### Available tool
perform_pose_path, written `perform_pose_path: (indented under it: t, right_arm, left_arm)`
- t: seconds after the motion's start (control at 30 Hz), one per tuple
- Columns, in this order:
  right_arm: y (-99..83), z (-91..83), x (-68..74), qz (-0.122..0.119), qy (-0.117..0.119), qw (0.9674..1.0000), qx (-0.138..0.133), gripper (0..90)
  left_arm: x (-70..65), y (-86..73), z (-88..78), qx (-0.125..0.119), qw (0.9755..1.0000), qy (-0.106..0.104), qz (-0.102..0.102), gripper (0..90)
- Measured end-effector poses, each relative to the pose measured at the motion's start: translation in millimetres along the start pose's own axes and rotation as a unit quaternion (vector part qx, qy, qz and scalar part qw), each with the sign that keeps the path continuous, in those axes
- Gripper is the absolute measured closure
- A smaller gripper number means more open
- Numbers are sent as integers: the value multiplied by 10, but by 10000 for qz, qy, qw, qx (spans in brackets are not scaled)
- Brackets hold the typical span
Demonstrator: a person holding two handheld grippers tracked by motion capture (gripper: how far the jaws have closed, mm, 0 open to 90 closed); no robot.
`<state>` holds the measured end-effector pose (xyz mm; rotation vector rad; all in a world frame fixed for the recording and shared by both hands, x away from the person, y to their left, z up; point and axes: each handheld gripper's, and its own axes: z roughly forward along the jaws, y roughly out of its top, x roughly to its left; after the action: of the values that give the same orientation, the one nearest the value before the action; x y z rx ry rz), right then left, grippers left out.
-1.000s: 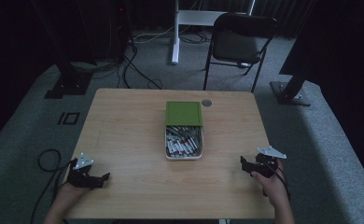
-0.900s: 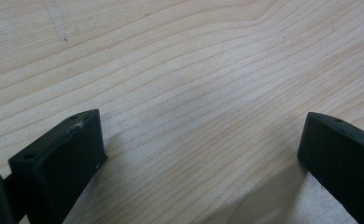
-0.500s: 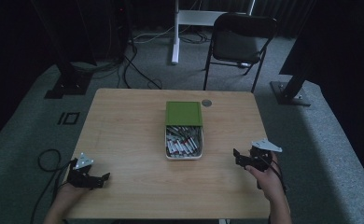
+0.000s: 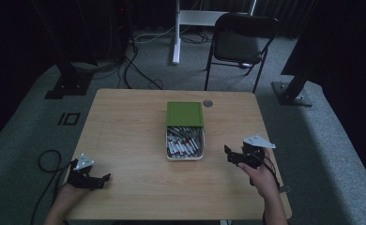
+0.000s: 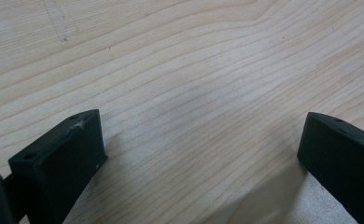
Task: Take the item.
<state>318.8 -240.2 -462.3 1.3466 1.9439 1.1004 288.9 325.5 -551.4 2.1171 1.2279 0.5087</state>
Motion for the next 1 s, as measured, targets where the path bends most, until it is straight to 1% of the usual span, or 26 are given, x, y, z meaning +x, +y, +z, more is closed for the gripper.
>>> perform_pose_path:
  t: [0.07, 0.1, 0.13, 0.17, 0.2, 0.27, 0.3, 0.33, 0.37, 0.43, 0.47, 0.5, 0.6, 0.63, 0.67, 0.7, 0.73, 0.8, 0.87, 0.9, 0.97, 1.0]
  right_arm:
    - [37, 6, 51, 13, 82, 10000, -53, 185]
    - [73, 18, 103, -34, 137, 9999, -92, 185]
    - [73, 18, 103, -34, 137, 9999, -92, 185]
    - [106, 36, 152, -77, 189, 9997, -123, 186]
    - [106, 36, 152, -77, 189, 9997, -123, 186]
    - [140, 59, 203, -80, 266, 9995, -143, 186]
    - [156, 71, 231, -116, 292, 9994, -148, 186]
    - [190, 93, 290, -138, 349, 9991, -173, 186]
    - [190, 93, 290, -138, 349, 9991, -173, 186]
    - [222, 116, 355, -177, 424, 9988, -189, 186]
    - [251, 143, 418, -231, 504, 9983, -201, 186]
    - [251, 143, 418, -231, 504, 9983, -201, 186]
    - [290, 181, 504, -316, 586, 9976, -207, 187]
    - [312, 203, 559, -356, 638, 9971, -215, 187]
    - [312, 203, 559, -356, 638, 9971, -215, 187]
    - [329, 226, 611, -383, 701, 9966, -216, 187]
    - [329, 226, 611, -383, 701, 9966, -216, 187]
    - [343, 265, 683, -452, 764, 9959, -190, 187]
    - [346, 280, 708, -480, 780, 9956, -189, 187]
    - [350, 304, 756, -527, 797, 9952, -194, 187]
    - [351, 317, 779, -555, 811, 9950, -178, 187]
    - [352, 346, 825, -593, 852, 9945, -162, 187]
  left_arm:
    - [0, 0, 0, 0, 10000, 0, 0, 14]
    - [0, 0, 0, -1, 10000, 0, -2, 14]
    - [0, 0, 0, -1, 10000, 1, -3, 14]
    - [0, 0, 0, -1, 10000, 0, -2, 14]
    - [0, 0, 0, -1, 10000, 0, -1, 14]
    - [0, 0, 0, 0, 10000, -1, -1, 14]
    - [0, 0, 0, 1, 10000, -1, 0, 14]
    - [0, 0, 0, -1, 10000, -1, -2, 14]
    - [0, 0, 0, -1, 10000, -1, -3, 14]
    - [0, 0, 0, 1, 10000, -1, 0, 14]
    - [0, 0, 0, 1, 10000, -1, 0, 14]
    - [0, 0, 0, 1, 10000, -1, 0, 14]
    - [0, 0, 0, 0, 10000, -1, 0, 14]
    - [0, 0, 0, -1, 10000, 0, -2, 14]
    - [0, 0, 0, 0, 10000, -1, -2, 14]
    - [0, 0, 0, 0, 10000, -1, -1, 14]
    - [0, 0, 0, -1, 10000, 0, -3, 14]
    - [-1, 0, 0, -3, 10000, -1, -5, 14]
    - [0, 0, 0, -4, 10000, 0, -5, 14]
    - [0, 0, 0, -2, 10000, -1, -4, 14]
    - [-1, 0, 1, -6, 10000, -1, -8, 14]
    - [-1, 0, 1, -6, 10000, 0, -8, 14]
